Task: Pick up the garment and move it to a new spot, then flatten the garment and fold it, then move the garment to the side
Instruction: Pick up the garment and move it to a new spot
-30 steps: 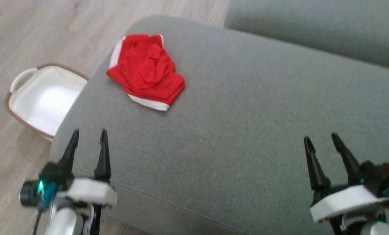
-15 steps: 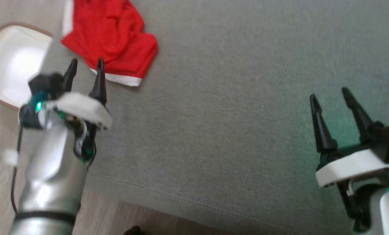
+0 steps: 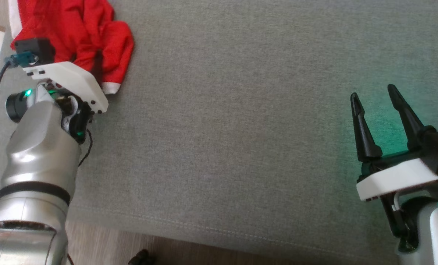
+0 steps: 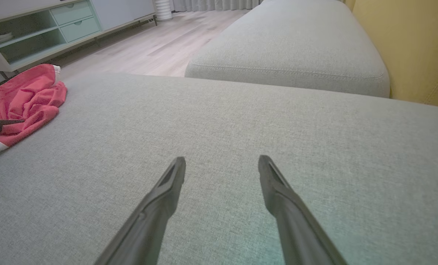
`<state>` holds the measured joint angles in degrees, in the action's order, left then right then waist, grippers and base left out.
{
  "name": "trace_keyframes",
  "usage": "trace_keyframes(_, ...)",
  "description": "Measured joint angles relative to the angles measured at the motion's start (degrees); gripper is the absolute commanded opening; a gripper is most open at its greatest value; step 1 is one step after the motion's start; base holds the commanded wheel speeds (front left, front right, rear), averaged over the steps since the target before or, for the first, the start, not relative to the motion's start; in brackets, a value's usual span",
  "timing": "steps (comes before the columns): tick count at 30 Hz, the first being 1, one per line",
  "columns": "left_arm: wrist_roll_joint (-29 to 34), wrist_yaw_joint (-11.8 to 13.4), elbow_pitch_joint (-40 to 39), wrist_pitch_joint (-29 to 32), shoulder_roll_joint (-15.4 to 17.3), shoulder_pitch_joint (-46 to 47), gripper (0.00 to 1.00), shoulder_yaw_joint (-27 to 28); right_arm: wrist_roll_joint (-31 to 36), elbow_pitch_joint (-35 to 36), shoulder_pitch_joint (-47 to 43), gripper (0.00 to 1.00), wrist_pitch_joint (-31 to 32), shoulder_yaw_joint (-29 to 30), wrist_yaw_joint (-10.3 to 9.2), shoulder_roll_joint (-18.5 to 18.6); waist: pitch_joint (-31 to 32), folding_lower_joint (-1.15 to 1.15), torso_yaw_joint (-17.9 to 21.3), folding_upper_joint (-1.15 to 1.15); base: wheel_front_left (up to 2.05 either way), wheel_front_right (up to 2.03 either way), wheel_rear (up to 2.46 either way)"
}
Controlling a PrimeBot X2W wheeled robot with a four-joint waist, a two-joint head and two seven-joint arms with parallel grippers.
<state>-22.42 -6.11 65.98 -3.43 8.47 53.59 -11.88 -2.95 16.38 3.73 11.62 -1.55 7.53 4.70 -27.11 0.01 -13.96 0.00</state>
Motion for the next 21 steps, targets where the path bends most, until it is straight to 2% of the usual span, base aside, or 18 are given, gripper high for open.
trace_keyframes(6, 0.9, -0.3, 3.2, -6.7, 0.4, -0.2, 0.0, -0.8, -0.1, -0.9, 0.3, 1.0, -1.4, 0.7, 0.0, -0.1, 2.2, 0.0, 0.8, 0.0, 0.0, 0.0, 0.0)
trace_keyframes(12, 2.2, 2.0, 1.1, -10.7, 1.5, -4.4, 0.0, -1.3, -0.8, -2.1, 0.0, 1.0, -3.2, 1.4, 0.0, -0.6, 6.8, 0.0, 0.9, 0.0, 0.0, 0.0, 0.0)
trace_keyframes(17, 3.3, 5.3, -12.7, -10.8, 2.9, -10.9, 0.0, 0.4, -1.8, -2.8, -3.2, 1.0, -4.3, 2.5, 0.0, -1.2, 11.7, 0.0, 0.4, 0.0, 0.0, 0.0, 0.0)
trace_keyframes(21, 5.5, 7.7, -24.6, -10.9, 3.0, -19.8, 0.0, 1.5, -2.7, -4.1, -6.3, 1.0, -4.7, 3.2, 0.0, -1.9, 15.9, -0.01, -0.2, 0.0, 0.0, 0.0, 0.0)
